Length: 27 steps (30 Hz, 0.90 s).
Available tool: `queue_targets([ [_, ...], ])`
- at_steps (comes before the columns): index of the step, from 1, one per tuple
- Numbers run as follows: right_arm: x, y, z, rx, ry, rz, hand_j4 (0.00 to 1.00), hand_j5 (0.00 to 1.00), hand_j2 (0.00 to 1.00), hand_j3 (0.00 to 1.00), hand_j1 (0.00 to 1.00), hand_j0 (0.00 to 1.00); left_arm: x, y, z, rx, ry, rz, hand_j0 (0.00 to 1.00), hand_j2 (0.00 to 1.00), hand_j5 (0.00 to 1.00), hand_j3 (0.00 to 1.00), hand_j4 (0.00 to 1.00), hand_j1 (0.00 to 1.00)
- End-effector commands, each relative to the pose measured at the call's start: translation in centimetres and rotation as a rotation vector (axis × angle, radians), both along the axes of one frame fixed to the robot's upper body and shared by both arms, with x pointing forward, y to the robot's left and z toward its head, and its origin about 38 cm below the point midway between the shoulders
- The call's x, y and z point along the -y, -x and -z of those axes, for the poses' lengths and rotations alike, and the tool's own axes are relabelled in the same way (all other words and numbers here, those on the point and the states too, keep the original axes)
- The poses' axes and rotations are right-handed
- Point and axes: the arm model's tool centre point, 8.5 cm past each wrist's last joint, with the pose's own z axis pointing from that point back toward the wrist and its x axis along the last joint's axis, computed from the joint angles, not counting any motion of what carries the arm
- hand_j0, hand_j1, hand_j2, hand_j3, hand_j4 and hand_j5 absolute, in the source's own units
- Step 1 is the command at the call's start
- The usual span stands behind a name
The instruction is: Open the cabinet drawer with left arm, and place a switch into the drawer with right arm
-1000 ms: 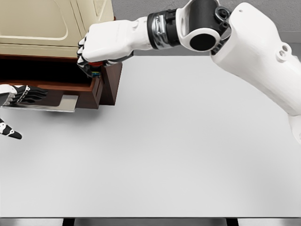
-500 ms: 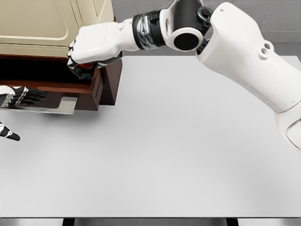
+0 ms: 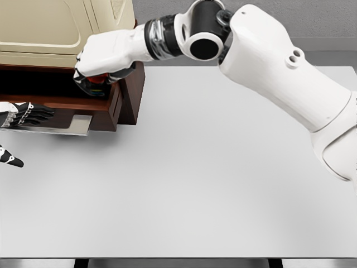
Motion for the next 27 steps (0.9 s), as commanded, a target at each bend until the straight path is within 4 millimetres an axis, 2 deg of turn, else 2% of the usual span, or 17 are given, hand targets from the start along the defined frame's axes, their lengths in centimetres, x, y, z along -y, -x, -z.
queue_targets([
  [1, 0.0, -0.6, 0.3, -0.017, -0.004, 0.025, 0.82, 0.82, 0.82, 0.82, 0.82, 0.82, -1.2, -0.1, 1.1, 0.038, -0.174, 0.016, 1.0, 1.0, 1.0, 1.0, 1.0, 1.0],
  [2, 0.2, -1.1, 0.3, -0.027, -0.008, 0.076, 1.0, 1.0, 1.0, 1.0, 1.0, 1.0, -1.0, 0.0, 1.0, 0.051, -0.168, 0.03, 1.0, 1.0, 1.0, 1.0, 1.0, 1.0],
  [7, 0.2, -1.0, 0.3, -0.026, -0.011, 0.076, 1.0, 1.0, 1.0, 1.0, 1.0, 1.0, -1.0, 0.0, 0.9, 0.057, -0.163, 0.036, 1.0, 1.0, 1.0, 1.0, 1.0, 1.0],
  [9, 1.2, 0.2, -0.2, 0.011, -0.007, -0.004, 1.0, 1.0, 1.0, 1.0, 1.0, 1.0, -1.0, 0.0, 0.9, 0.057, -0.163, 0.036, 1.0, 1.0, 1.0, 1.0, 1.0, 1.0],
  [11, 3.9, 1.4, -1.2, 0.071, -0.004, -0.076, 1.0, 1.0, 1.0, 1.0, 1.0, 1.0, -1.0, 0.0, 0.9, 0.055, -0.162, 0.035, 1.0, 1.0, 1.0, 1.0, 1.0, 1.0],
  [13, 6.6, 2.1, -1.5, 0.082, -0.025, -0.078, 1.0, 1.0, 1.0, 1.0, 1.0, 1.0, -1.0, 0.0, 1.0, 0.054, -0.159, 0.035, 1.0, 1.0, 1.0, 1.0, 1.0, 1.0],
  [15, 10.2, 1.7, -1.6, 0.038, -0.066, -0.033, 1.0, 1.0, 1.0, 1.0, 1.0, 1.0, -1.0, 0.0, 1.0, 0.055, -0.16, 0.035, 1.0, 1.0, 1.0, 1.0, 1.0, 1.0],
  [16, 12.8, 1.1, -0.8, -0.009, -0.088, 0.015, 1.0, 1.0, 1.0, 1.0, 1.0, 1.0, -1.0, 0.0, 1.0, 0.055, -0.16, 0.035, 1.0, 1.0, 1.0, 1.0, 1.0, 1.0],
  [17, 13.9, 0.9, -0.7, -0.025, -0.092, 0.034, 1.0, 1.0, 1.0, 1.0, 1.0, 1.0, -1.0, 0.0, 1.0, 0.054, -0.159, 0.035, 1.0, 1.0, 1.0, 1.0, 1.0, 1.0],
  [18, 16.0, 0.5, 0.5, -0.051, -0.08, 0.08, 1.0, 1.0, 1.0, 1.0, 1.0, 1.0, -1.0, 0.0, 0.9, 0.055, -0.162, 0.035, 1.0, 1.0, 1.0, 1.0, 1.0, 1.0],
  [21, 20.4, 0.0, 2.7, -0.09, -0.053, 0.176, 1.0, 1.0, 1.0, 1.0, 1.0, 1.0, -1.0, 0.0, 1.0, 0.054, -0.159, 0.035, 0.98, 0.98, 0.98, 0.98, 0.98, 0.98],
  [25, 24.6, 0.0, 5.2, -0.139, -0.02, 0.268, 1.0, 1.0, 1.0, 1.0, 1.0, 1.0, -1.0, 0.0, 1.0, 0.055, -0.16, 0.035, 0.96, 0.96, 0.96, 0.96, 0.96, 0.96],
  [27, 25.4, 0.1, 6.0, -0.155, -0.007, 0.287, 1.0, 1.0, 1.0, 1.0, 1.0, 1.0, -1.0, 0.0, 1.0, 0.055, -0.16, 0.035, 0.96, 0.96, 0.96, 0.96, 0.96, 0.96],
])
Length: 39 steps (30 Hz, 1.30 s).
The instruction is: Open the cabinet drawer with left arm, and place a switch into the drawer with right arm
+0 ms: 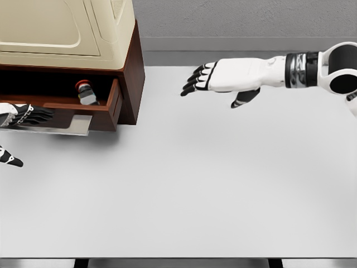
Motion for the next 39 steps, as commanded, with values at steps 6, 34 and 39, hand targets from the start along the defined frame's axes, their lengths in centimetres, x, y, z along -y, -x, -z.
queue_targets([
  [6, 3.9, -0.8, 1.1, -0.034, 0.008, 0.105, 1.0, 1.0, 1.0, 1.0, 1.0, 1.0, -0.7, -0.1, 0.4, 0.028, -0.111, 0.008, 0.95, 0.95, 0.95, 0.95, 0.95, 0.95],
  [34, 9.8, -2.9, 4.9, -0.135, 0.005, 0.306, 1.0, 1.0, 1.0, 1.0, 1.0, 1.0, 3.9, 0.1, -7.7, 0.505, 0.212, 0.381, 1.0, 1.0, 1.0, 1.0, 1.0, 1.0],
  [39, 9.8, -2.9, 4.9, -0.135, 0.004, 0.304, 1.0, 1.0, 1.0, 1.0, 1.0, 1.0, 6.6, -0.7, -5.8, 0.527, 0.346, 0.429, 1.0, 1.0, 1.0, 1.0, 1.0, 1.0],
])
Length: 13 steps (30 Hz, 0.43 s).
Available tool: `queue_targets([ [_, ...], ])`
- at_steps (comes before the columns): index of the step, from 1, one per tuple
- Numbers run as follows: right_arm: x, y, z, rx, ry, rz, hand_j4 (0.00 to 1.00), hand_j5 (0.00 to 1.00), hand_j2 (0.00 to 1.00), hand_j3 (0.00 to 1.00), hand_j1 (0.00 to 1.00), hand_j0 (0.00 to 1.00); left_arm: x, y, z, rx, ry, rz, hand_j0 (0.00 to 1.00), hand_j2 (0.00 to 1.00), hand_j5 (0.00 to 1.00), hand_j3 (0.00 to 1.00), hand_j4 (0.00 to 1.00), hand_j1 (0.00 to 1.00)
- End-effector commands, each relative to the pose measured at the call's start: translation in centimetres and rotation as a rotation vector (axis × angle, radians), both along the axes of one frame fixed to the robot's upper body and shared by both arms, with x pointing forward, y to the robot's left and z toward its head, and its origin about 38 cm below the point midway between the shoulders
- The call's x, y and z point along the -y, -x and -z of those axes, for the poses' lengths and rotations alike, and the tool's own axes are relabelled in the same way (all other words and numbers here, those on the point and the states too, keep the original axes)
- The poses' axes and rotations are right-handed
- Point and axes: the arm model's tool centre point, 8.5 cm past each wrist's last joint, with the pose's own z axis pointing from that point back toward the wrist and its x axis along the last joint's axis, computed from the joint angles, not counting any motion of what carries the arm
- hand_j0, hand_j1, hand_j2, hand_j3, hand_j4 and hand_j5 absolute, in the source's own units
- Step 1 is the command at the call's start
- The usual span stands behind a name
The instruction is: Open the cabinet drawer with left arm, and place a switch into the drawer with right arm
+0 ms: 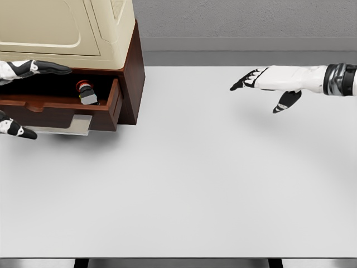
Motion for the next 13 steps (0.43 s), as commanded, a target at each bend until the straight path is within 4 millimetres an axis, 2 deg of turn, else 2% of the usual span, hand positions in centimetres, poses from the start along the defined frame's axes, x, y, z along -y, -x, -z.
queue_targets([
  [1, 0.1, 0.0, -0.1, -0.001, -0.006, 0.005, 1.0, 1.0, 1.0, 1.0, 1.0, 1.0, 1.6, -0.3, 0.8, 0.013, 0.079, 0.052, 1.0, 1.0, 1.0, 1.0, 1.0, 1.0],
  [6, 0.5, -0.2, 0.2, -0.007, -0.005, 0.019, 1.0, 1.0, 1.0, 1.0, 1.0, 1.0, 5.3, -1.2, 2.7, 0.018, 0.193, 0.135, 1.0, 1.0, 1.0, 1.0, 1.0, 1.0],
  [8, 1.1, -0.4, 0.3, -0.014, -0.003, 0.039, 1.0, 1.0, 1.0, 1.0, 1.0, 1.0, 6.5, -1.5, 3.0, 0.026, 0.215, 0.158, 1.0, 1.0, 1.0, 1.0, 1.0, 1.0],
  [13, 0.7, -0.5, 0.4, -0.015, -0.008, 0.033, 1.0, 1.0, 1.0, 1.0, 1.0, 1.0, 8.4, -1.9, 3.1, 0.053, 0.228, 0.197, 1.0, 1.0, 1.0, 1.0, 1.0, 1.0],
])
